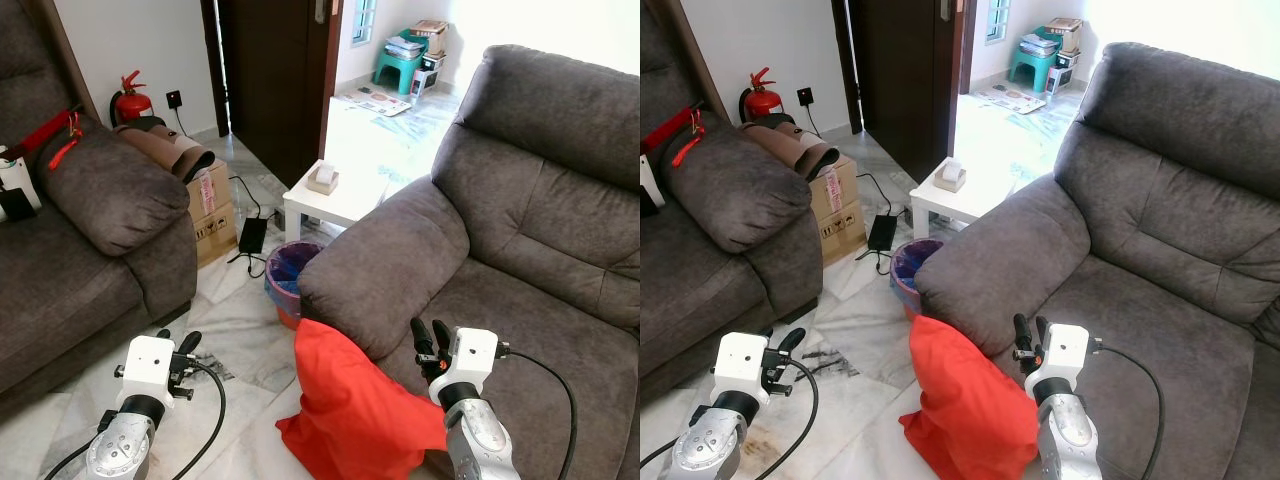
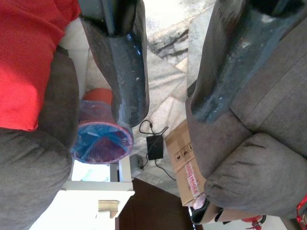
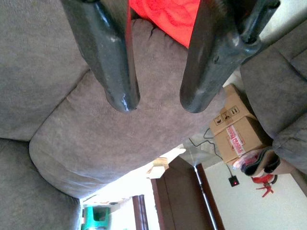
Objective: Move the pillow to the sofa from floor
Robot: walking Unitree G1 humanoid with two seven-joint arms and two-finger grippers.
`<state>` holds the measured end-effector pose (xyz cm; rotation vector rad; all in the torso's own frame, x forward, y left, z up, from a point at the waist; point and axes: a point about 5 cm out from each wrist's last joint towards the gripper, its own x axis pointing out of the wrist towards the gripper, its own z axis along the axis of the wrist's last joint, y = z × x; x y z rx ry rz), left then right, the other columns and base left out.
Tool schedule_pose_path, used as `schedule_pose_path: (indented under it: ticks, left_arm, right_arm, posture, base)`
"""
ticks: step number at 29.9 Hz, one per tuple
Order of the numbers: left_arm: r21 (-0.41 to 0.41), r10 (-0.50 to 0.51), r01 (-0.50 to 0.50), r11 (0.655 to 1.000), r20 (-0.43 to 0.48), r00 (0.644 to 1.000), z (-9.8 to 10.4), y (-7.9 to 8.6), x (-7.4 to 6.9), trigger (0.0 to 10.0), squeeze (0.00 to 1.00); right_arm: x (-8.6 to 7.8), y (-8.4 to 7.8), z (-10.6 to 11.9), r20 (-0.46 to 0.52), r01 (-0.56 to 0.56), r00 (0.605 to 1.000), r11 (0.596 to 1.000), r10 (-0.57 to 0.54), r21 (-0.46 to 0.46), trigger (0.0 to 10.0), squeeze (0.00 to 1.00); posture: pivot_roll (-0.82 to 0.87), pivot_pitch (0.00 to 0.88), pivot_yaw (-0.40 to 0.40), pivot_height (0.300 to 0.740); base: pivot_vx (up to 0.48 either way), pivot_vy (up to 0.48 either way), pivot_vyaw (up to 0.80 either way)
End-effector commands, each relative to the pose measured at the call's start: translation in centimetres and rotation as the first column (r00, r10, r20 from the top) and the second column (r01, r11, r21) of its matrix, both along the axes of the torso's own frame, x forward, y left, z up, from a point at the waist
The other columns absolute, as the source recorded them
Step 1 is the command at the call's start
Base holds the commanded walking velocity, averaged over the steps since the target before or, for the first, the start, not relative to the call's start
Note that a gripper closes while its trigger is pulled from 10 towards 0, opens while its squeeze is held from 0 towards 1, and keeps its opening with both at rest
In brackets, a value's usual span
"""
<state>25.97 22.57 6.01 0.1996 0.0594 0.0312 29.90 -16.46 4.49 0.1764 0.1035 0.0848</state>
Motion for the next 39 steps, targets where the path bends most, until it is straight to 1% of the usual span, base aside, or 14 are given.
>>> schedule_pose_path:
  ticks: [1,16,18,32,34,37,39]
  left_arm:
    - [-0.002,0.001,-0.001,1.0,0.015,1.0,0.23,0.05,-0.02,10.0,0.0]
    - [-0.018,0.008,-0.008,1.0,0.011,1.0,0.06,-0.09,0.0,10.0,0.0]
    - [-0.031,0.013,-0.012,0.999,0.016,1.0,0.11,-0.09,0.03,10.0,0.0]
    - [-0.033,0.016,-0.016,0.999,0.018,1.0,0.14,-0.07,0.08,10.0,0.0]
    - [-0.04,0.012,-0.011,0.999,0.017,1.0,0.13,-0.2,0.1,10.0,0.0]
    - [-0.043,0.009,-0.009,0.999,0.016,1.0,0.11,-0.27,0.12,10.0,0.0]
    - [-0.044,0.008,-0.007,0.999,0.016,1.0,0.11,-0.29,0.13,10.0,0.0]
  right_arm:
    - [-0.04,-0.22,-0.03,0.0,0.009,1.0,1.0,-0.009,0.003,10.0,0.0]
    - [-0.03,-0.82,-0.08,-0.006,0.015,1.0,1.0,-0.015,-0.01,10.0,0.0]
    - [-0.03,-0.8,-0.08,-0.007,0.013,1.0,1.0,-0.013,-0.01,10.0,0.0]
    - [-0.09,-0.57,-0.26,-0.016,-0.011,1.0,1.0,0.01,-0.023,10.0,0.0]
    - [-0.14,-0.35,-0.23,-0.01,-0.036,0.999,0.999,0.036,-0.039,10.0,0.0]
    - [-0.18,-0.21,-0.26,-0.01,-0.041,0.999,0.999,0.041,-0.031,10.0,0.0]
    - [-0.21,-0.19,-0.32,-0.013,-0.034,0.999,0.999,0.033,-0.016,10.0,0.0]
  posture:
    - [0.06,0.086,-0.052,0.691]
    - [0.06,0.089,-0.051,0.691]
    - [0.06,0.089,-0.051,0.691]
    - [0.06,0.09,-0.053,0.691]
    - [0.06,0.09,-0.053,0.691]
    - [0.06,0.09,-0.053,0.691]
    - [0.06,0.09,-0.053,0.691]
  base:
    - [0.0,0.0,0.0]
    - [0.0,-0.324,0.0]
    - [0.0,0.0,0.0]
    - [0.0,0.0,0.0]
    - [0.0,0.0,0.8]
    - [0.0,0.0,0.8]
    - [0.0,0.0,0.0]
